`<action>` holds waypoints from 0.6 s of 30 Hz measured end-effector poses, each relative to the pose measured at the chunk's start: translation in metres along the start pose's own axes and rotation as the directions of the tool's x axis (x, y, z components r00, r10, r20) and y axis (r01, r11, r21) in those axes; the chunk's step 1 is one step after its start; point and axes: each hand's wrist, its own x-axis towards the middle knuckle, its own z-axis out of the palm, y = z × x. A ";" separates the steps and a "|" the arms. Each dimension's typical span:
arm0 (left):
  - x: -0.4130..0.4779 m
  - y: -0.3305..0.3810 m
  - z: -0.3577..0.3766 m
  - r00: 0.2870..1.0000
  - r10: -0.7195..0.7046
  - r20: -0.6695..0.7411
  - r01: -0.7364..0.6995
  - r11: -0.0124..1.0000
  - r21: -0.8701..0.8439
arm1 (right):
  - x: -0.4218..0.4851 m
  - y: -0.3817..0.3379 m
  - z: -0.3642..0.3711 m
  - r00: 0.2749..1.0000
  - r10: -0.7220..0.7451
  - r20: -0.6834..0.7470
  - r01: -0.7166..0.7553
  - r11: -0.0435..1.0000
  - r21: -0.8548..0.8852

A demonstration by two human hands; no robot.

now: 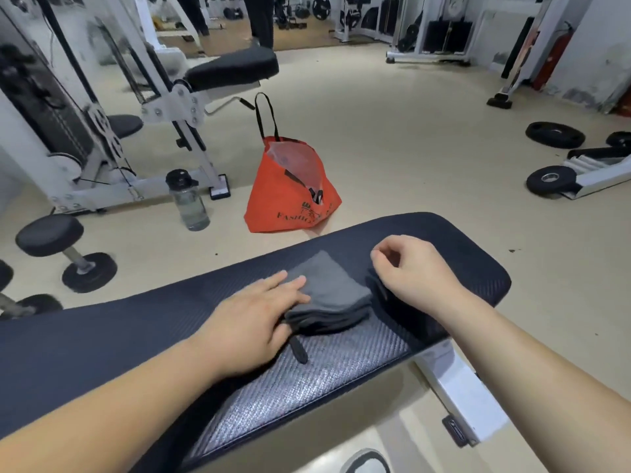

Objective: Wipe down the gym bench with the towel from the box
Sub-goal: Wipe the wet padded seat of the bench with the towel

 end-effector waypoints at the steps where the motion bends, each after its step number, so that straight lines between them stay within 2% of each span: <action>1: -0.002 -0.008 -0.001 0.985 -0.162 -0.051 0.159 0.986 -0.056 | -0.002 -0.004 0.003 0.999 -0.022 0.033 0.022 1.000 0.004; 2: -0.005 -0.007 -0.002 0.945 -0.312 -0.100 0.300 0.947 -0.116 | -0.003 -0.009 0.006 0.997 -0.044 0.060 0.044 0.999 -0.001; 3: -0.010 0.000 0.002 0.904 -0.402 -0.144 0.383 0.913 -0.142 | -0.003 -0.013 0.009 0.995 -0.063 0.082 0.064 0.998 -0.013; 4: -0.019 0.012 0.007 0.889 -0.430 -0.157 0.413 0.901 -0.130 | -0.004 -0.019 0.012 0.992 -0.079 0.100 0.082 0.996 -0.025; 5: -0.032 0.027 0.013 0.902 -0.405 -0.148 0.394 0.914 -0.100 | -0.005 -0.024 0.015 0.989 -0.093 0.114 0.097 0.995 -0.031; 7: -0.068 0.051 0.014 0.971 -0.202 -0.129 0.198 0.979 -0.039 | -0.003 -0.037 0.020 0.984 -0.116 0.135 0.121 0.992 -0.031; 9: -0.094 0.039 0.007 0.999 0.003 -0.049 -0.003 1.000 0.008 | -0.002 -0.051 0.026 0.977 -0.139 0.163 0.145 0.989 -0.030; 10: -0.098 0.022 0.004 0.998 0.050 -0.028 -0.048 0.998 0.051 | -0.002 -0.058 0.029 0.973 -0.151 0.176 0.158 0.987 -0.026; 11: -0.098 0.004 0.002 0.999 0.031 -0.029 -0.029 0.996 0.081 | -0.002 -0.064 0.032 0.969 -0.166 0.184 0.172 0.985 -0.017; 12: -0.096 -0.012 -0.002 0.996 -0.069 -0.052 0.073 0.994 0.079 | -0.003 -0.070 0.035 0.965 -0.179 0.192 0.183 0.983 -0.003; 13: -0.093 -0.021 -0.006 0.969 -0.228 -0.098 0.230 0.973 0.012 | -0.004 -0.075 0.039 0.959 -0.190 0.208 0.192 0.981 0.013; 15: -0.087 -0.020 -0.009 0.848 -0.500 -0.174 0.486 0.866 -0.120 | -0.004 -0.086 0.045 0.946 -0.204 0.252 0.203 0.979 0.029; 16: -0.087 -0.013 -0.006 0.823 -0.538 -0.182 0.525 0.843 -0.118 | -0.003 -0.091 0.048 0.942 -0.211 0.261 0.212 0.977 0.026; 17: -0.092 -0.003 0.000 0.843 -0.510 -0.172 0.503 0.860 -0.082 | -0.001 -0.096 0.052 0.941 -0.218 0.261 0.220 0.975 0.020; 18: -0.102 0.007 0.003 0.894 -0.422 -0.149 0.422 0.906 -0.034 | 0.002 -0.102 0.056 0.940 -0.230 0.252 0.233 0.972 0.016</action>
